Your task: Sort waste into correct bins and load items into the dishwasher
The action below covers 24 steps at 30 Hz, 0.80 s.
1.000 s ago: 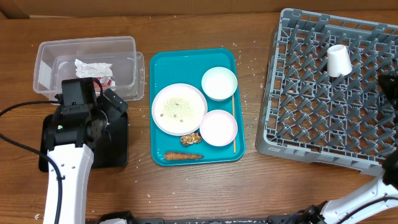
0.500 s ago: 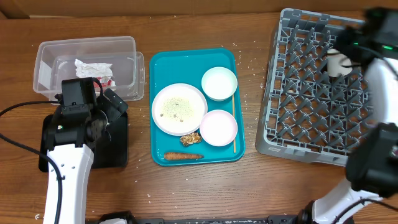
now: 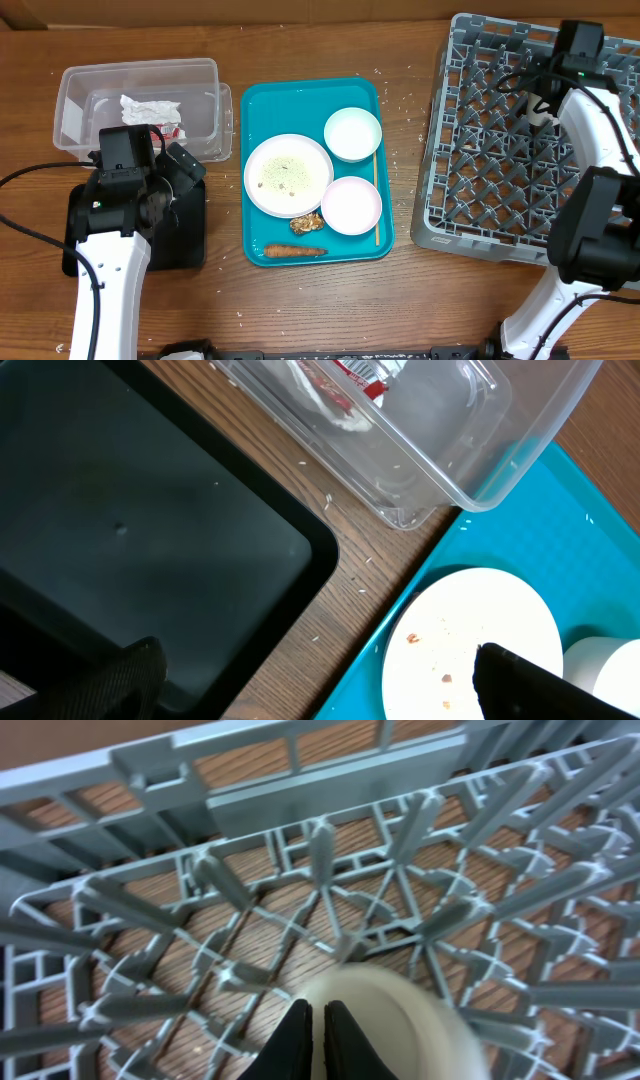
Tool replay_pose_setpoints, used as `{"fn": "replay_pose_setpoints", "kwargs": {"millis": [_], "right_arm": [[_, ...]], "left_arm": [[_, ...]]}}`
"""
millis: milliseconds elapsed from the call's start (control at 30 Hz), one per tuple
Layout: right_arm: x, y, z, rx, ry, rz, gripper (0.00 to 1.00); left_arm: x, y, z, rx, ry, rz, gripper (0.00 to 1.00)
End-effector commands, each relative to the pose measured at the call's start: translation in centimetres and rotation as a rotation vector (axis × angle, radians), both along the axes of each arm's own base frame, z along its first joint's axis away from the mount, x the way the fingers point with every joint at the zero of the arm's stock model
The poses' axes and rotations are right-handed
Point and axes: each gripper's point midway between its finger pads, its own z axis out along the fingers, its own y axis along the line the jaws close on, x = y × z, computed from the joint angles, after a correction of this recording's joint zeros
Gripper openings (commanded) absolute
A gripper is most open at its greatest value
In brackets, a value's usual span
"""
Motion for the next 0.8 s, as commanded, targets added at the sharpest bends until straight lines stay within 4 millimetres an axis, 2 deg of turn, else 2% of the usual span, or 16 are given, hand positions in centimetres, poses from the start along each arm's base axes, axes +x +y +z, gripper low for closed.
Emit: {"fn": "replay_pose_setpoints", "kwargs": {"millis": [0, 167, 333, 500, 633, 700, 767], "right_arm": [[-0.8, -1.4, -0.2, -0.02, 0.027, -0.036, 0.08], [-2.2, -2.2, 0.7, -0.047, 0.057, -0.074, 0.09], [-4.0, -2.2, 4.1, -0.041, 0.028, -0.134, 0.09], [-5.7, -1.4, 6.4, 0.004, 0.012, -0.157, 0.1], [-5.3, -0.3, 6.5, 0.055, -0.006, -0.114, 0.11], [-4.5, 0.4, 6.3, 0.087, -0.025, -0.076, 0.11], [-3.6, 0.2, 6.5, 0.083, -0.061, -0.071, 0.11]], "left_arm": [[0.2, 0.1, 0.5, -0.003, -0.016, 0.008, 1.0], [0.2, 0.1, 0.5, -0.003, -0.016, 0.008, 1.0], [0.2, 0.1, 0.5, -0.003, -0.016, 0.008, 1.0], [0.2, 0.1, 0.5, -0.003, -0.016, 0.008, 1.0], [0.2, 0.1, 0.5, -0.003, -0.016, 0.008, 1.0], [0.2, 0.1, 0.5, -0.003, -0.016, 0.008, 1.0], [0.2, 0.1, 0.5, -0.003, -0.016, 0.008, 1.0]]}}
